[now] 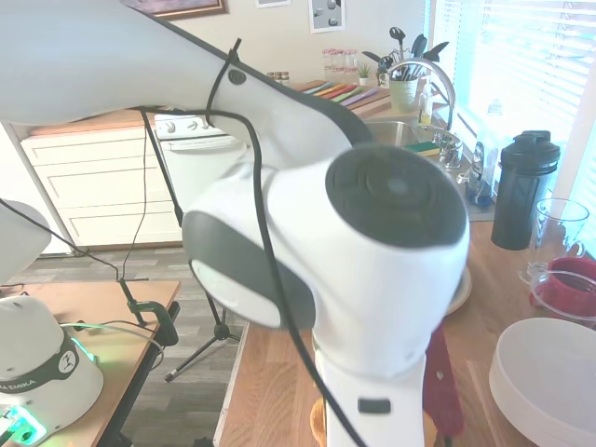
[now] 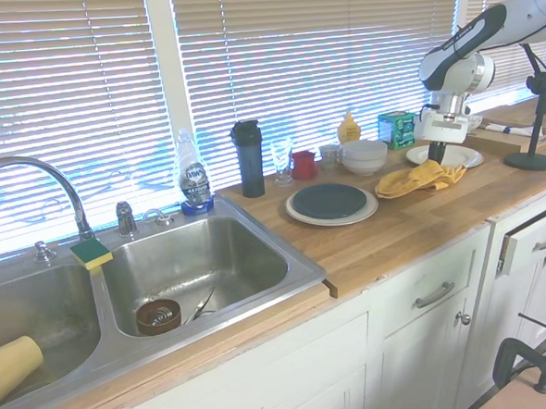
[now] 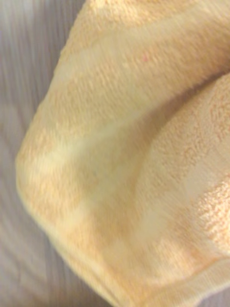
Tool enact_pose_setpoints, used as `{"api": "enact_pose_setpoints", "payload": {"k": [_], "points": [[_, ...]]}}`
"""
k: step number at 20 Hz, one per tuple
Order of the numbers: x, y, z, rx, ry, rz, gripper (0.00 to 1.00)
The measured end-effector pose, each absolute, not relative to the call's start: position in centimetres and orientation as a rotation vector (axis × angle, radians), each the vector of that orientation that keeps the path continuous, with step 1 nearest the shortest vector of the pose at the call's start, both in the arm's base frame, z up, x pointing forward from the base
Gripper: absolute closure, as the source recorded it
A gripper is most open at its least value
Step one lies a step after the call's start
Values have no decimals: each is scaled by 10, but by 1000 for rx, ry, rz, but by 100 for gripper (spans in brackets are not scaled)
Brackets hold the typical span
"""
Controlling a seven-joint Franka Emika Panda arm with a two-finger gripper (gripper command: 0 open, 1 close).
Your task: Wipe the blue plate in counterclockwise motion
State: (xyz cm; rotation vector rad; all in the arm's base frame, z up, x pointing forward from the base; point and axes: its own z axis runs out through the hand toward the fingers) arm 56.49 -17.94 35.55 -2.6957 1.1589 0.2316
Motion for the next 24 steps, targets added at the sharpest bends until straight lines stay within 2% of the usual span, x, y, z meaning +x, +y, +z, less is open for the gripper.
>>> {"api": "enact_pose_setpoints", "payload": {"k": [3, 4, 13, 20, 24], "points": [[569, -171, 354, -2730, 1137, 213, 100], [570, -165, 354, -2758, 1127, 193, 0], [545, -124, 356, -2834, 1177, 85, 0], [523, -94, 383, -2866, 1165, 17, 0], [514, -88, 403, -2873, 1155, 40, 0]]}}
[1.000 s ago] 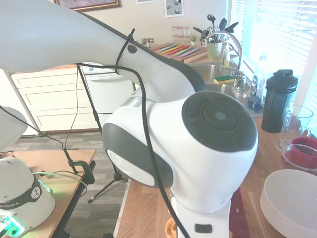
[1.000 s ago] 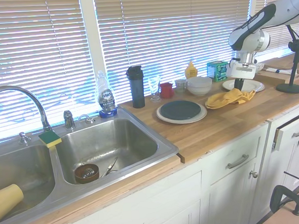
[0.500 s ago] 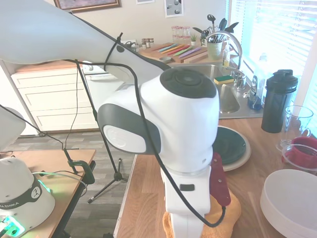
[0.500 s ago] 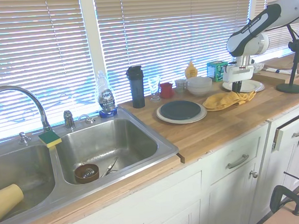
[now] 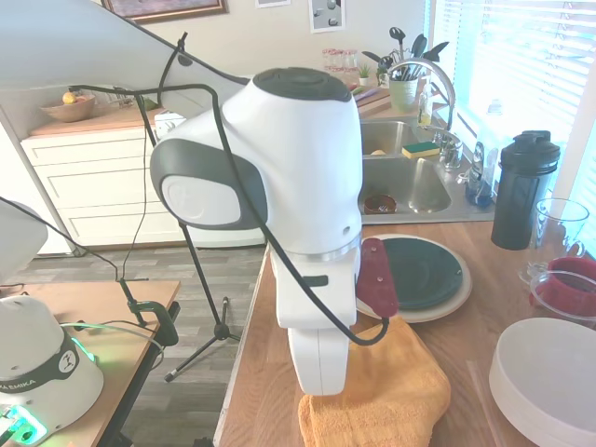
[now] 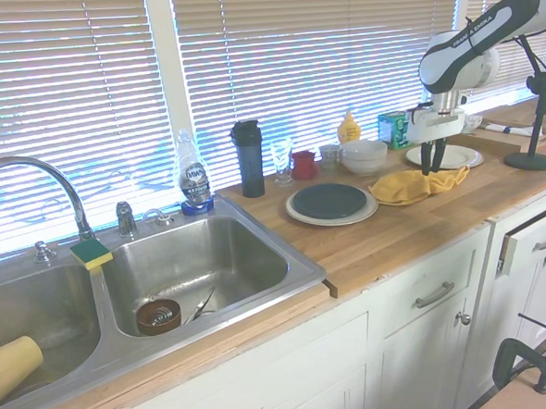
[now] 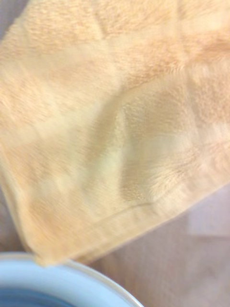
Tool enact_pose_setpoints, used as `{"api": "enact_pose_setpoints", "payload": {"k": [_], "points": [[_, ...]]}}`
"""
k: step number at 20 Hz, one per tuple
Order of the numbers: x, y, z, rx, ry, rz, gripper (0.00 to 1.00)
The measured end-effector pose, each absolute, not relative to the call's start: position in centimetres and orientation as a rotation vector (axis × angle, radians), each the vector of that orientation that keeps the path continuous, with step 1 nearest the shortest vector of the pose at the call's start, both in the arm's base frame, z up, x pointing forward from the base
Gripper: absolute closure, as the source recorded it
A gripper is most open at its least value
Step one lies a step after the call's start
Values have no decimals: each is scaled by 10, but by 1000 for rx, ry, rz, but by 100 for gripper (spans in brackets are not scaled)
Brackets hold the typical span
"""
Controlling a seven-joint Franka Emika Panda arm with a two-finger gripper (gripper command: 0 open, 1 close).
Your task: Wipe the blue plate in counterclockwise motion
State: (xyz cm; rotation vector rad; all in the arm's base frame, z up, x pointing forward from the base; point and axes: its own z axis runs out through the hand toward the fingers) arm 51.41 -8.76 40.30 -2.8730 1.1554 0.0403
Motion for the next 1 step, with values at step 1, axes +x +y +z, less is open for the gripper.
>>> {"api": "enact_pose_setpoints", "payload": {"k": [1], "points": [[509, -89, 413, -2871, 1154, 41, 0]]}}
